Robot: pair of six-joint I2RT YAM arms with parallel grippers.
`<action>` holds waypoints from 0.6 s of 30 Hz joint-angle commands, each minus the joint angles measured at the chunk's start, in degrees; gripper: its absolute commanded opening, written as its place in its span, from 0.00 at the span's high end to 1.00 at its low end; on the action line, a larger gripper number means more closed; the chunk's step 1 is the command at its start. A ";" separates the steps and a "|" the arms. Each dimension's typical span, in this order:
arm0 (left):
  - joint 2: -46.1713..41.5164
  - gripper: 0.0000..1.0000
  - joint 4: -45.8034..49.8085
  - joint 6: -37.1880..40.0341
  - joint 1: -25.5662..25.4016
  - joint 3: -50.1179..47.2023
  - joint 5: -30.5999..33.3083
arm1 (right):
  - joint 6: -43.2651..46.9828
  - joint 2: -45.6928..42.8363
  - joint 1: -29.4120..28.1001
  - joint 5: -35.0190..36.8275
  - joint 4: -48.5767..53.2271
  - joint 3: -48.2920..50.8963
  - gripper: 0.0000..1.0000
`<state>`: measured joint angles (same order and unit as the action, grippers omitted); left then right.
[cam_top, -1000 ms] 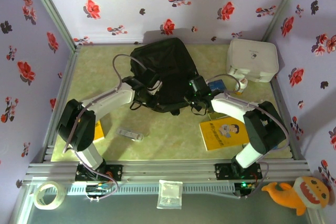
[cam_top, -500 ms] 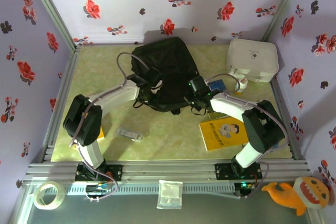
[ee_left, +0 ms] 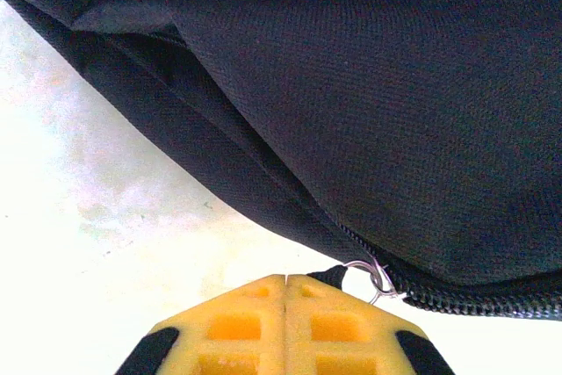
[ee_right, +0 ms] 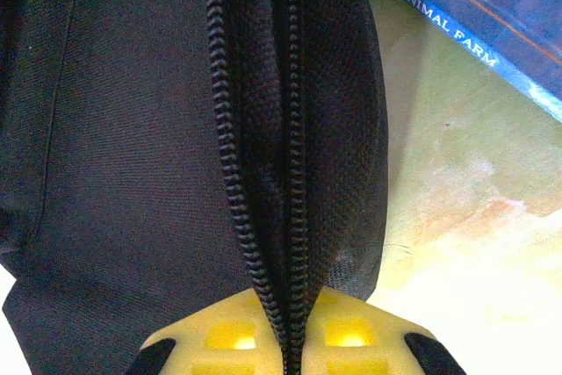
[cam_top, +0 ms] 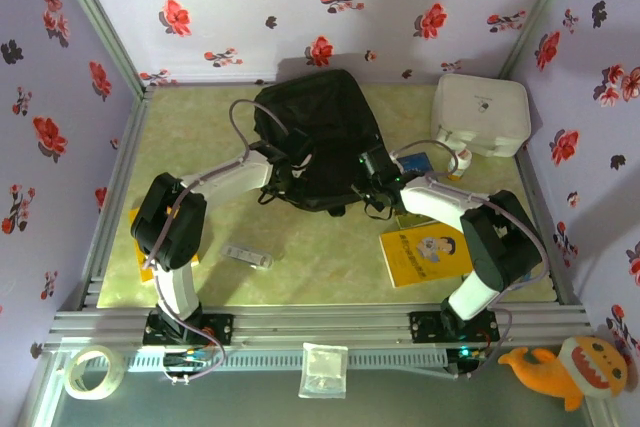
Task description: Pack the student bag
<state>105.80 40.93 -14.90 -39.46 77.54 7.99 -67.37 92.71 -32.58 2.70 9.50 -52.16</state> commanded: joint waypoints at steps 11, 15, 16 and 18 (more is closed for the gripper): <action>-9.17 1.00 -9.78 2.37 1.15 -5.53 -14.38 | -0.39 -6.58 1.83 -2.52 0.90 2.34 0.45; -10.35 1.00 -11.77 1.06 -0.39 -5.74 -17.04 | -5.27 -9.78 0.86 -5.73 1.05 3.71 0.34; -10.31 1.00 -12.00 0.97 -0.77 -5.59 -17.17 | -6.36 -10.24 0.39 -6.18 1.05 3.82 0.32; -9.98 1.00 -12.14 0.68 -1.25 -5.30 -17.50 | -8.35 -10.32 -0.43 -7.17 0.98 3.74 0.30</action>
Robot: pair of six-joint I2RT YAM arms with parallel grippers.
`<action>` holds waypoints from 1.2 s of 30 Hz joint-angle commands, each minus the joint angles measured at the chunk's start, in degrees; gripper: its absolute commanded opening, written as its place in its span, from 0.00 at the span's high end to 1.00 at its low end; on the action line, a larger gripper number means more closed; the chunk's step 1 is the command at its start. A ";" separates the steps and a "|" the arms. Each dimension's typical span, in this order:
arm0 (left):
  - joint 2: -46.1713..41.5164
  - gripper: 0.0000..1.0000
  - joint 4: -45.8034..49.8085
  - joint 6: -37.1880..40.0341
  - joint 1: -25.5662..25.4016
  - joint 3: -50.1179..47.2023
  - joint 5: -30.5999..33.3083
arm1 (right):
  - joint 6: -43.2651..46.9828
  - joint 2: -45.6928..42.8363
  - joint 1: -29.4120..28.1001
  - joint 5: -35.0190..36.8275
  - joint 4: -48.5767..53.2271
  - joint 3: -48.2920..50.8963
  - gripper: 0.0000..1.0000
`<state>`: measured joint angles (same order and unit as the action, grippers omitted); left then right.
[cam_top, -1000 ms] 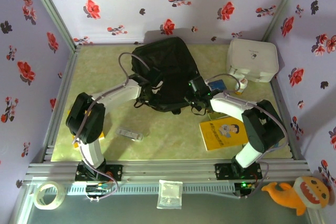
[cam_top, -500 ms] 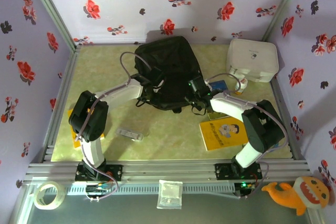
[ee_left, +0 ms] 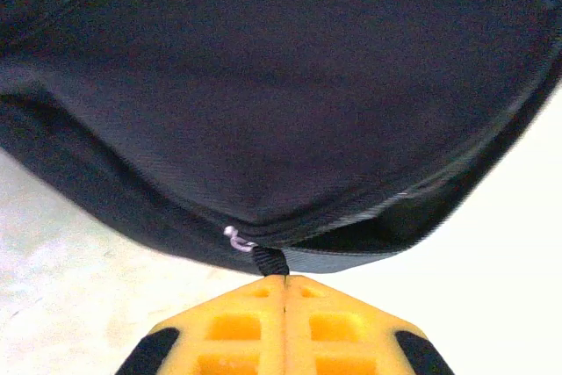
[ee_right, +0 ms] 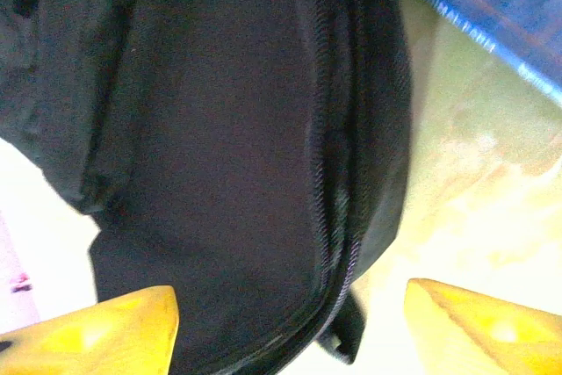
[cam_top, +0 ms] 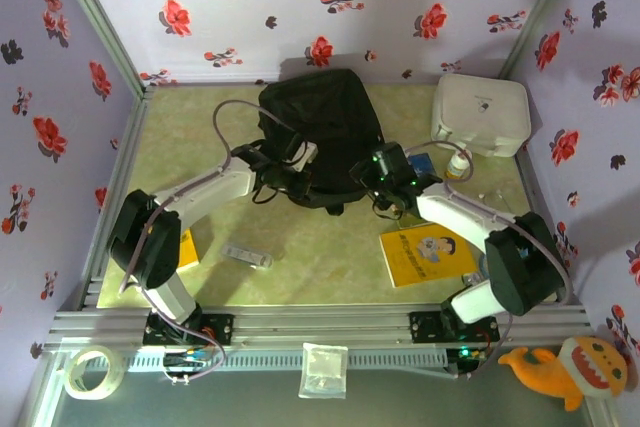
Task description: Pack the student bag
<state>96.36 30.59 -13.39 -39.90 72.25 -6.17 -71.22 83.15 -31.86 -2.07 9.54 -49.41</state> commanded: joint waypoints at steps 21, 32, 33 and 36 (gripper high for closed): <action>-4.38 1.00 -1.54 -1.67 0.30 -6.44 -1.51 | -10.43 6.59 -3.60 3.51 0.22 -1.31 0.83; -0.93 1.00 -2.32 0.58 5.39 -7.91 2.96 | -8.13 3.85 -3.21 6.02 3.12 -1.02 0.90; -0.19 1.00 -2.61 0.60 5.68 -7.47 3.15 | -8.04 3.57 -3.17 6.03 3.31 -1.04 0.90; 2.16 1.00 -3.15 1.19 5.89 -5.94 3.17 | -7.64 2.78 -3.21 6.01 3.75 -0.95 0.90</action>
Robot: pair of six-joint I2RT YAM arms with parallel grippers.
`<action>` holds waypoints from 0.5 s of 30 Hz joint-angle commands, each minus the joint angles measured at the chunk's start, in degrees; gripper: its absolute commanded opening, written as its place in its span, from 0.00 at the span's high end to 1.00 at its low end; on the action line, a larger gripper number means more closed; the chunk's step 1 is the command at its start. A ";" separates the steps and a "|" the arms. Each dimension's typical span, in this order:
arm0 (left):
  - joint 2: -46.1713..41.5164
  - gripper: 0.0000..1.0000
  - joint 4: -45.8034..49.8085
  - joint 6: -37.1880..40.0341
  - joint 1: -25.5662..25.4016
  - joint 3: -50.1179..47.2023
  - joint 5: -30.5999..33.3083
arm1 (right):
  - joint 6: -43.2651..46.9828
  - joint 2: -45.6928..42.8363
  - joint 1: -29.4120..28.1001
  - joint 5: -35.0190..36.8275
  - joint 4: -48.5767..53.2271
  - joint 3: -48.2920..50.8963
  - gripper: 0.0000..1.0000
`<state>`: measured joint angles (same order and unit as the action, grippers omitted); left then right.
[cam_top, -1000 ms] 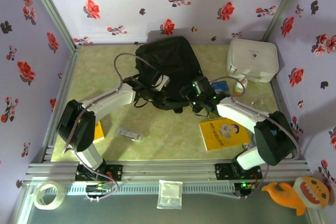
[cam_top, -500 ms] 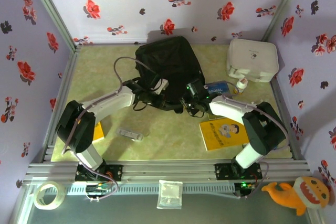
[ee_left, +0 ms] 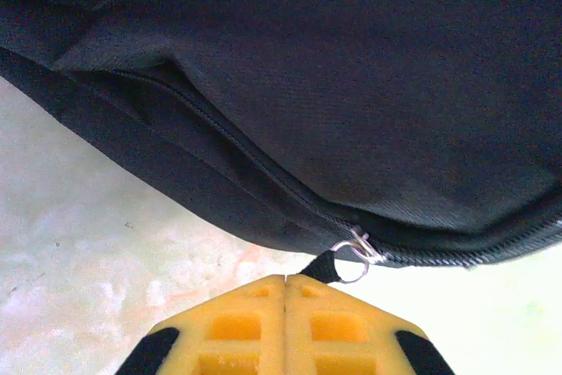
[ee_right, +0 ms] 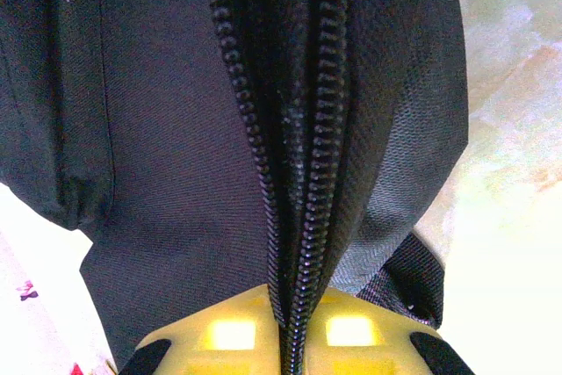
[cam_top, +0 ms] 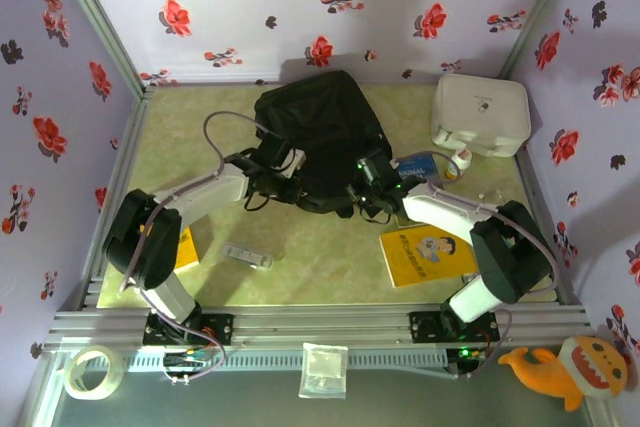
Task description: Pack the student bag
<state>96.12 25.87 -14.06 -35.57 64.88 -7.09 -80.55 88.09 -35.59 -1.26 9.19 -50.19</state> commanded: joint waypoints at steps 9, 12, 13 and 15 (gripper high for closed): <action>7.62 1.00 1.23 0.69 3.42 5.22 12.70 | 3.29 -4.21 0.62 6.18 5.30 -0.20 0.90; 8.50 1.00 1.01 0.00 5.24 6.30 14.38 | 4.95 -3.72 0.62 5.78 4.68 -0.60 0.90; 8.56 1.00 0.83 0.00 5.86 6.40 14.56 | 5.72 -3.32 0.66 5.53 4.70 -1.23 0.90; 8.48 1.00 0.68 0.16 6.98 6.33 15.64 | 7.17 -1.99 0.64 4.70 4.89 -2.48 0.90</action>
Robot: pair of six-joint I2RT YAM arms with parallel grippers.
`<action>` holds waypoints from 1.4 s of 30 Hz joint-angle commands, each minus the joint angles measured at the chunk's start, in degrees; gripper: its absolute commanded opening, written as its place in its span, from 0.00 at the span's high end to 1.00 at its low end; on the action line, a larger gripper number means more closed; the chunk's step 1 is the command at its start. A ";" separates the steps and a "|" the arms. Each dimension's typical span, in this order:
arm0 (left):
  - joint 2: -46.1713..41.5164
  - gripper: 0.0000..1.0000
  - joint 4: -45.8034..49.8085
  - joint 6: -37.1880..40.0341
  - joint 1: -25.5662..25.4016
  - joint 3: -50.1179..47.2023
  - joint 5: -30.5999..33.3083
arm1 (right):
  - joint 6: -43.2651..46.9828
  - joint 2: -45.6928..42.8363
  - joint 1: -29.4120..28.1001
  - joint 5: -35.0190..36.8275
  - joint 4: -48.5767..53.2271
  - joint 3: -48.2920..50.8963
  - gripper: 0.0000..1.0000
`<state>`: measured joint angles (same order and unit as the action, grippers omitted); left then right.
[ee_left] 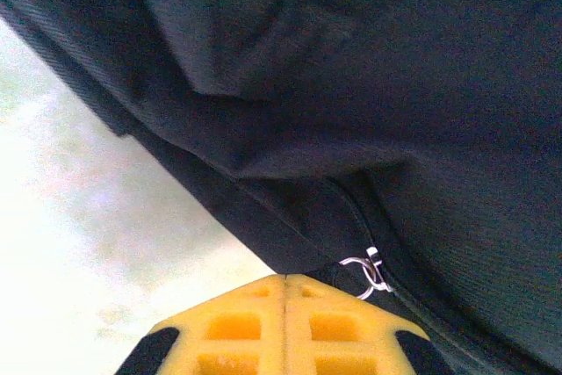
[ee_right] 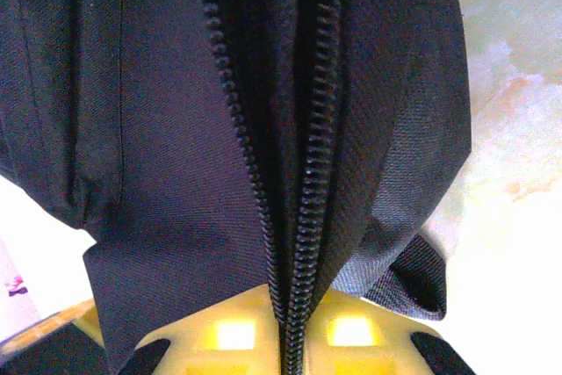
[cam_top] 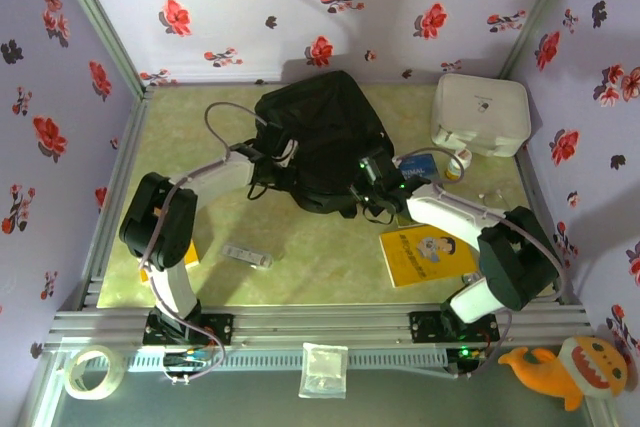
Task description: Pack the student bag
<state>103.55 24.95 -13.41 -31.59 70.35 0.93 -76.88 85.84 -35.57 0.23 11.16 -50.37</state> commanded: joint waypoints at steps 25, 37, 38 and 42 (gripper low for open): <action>-18.82 0.59 2.90 -8.55 15.54 -9.48 6.98 | 28.36 14.77 -0.26 -1.10 10.82 -23.00 0.31; -28.79 0.10 2.30 -13.37 15.09 -10.56 -3.39 | 36.62 6.12 17.19 9.70 21.05 -9.54 0.15; -28.84 0.06 1.70 -13.68 14.91 -10.58 -4.52 | 36.71 6.15 17.93 10.03 20.93 -9.01 0.14; -28.49 0.03 -1.25 -15.89 12.90 -10.02 -8.09 | 35.83 7.81 20.13 7.97 19.09 -7.07 0.14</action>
<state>75.68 26.37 -26.87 -17.30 60.47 -2.39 -41.95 92.40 -16.23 7.77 30.04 -58.43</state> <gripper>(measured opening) 0.972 0.857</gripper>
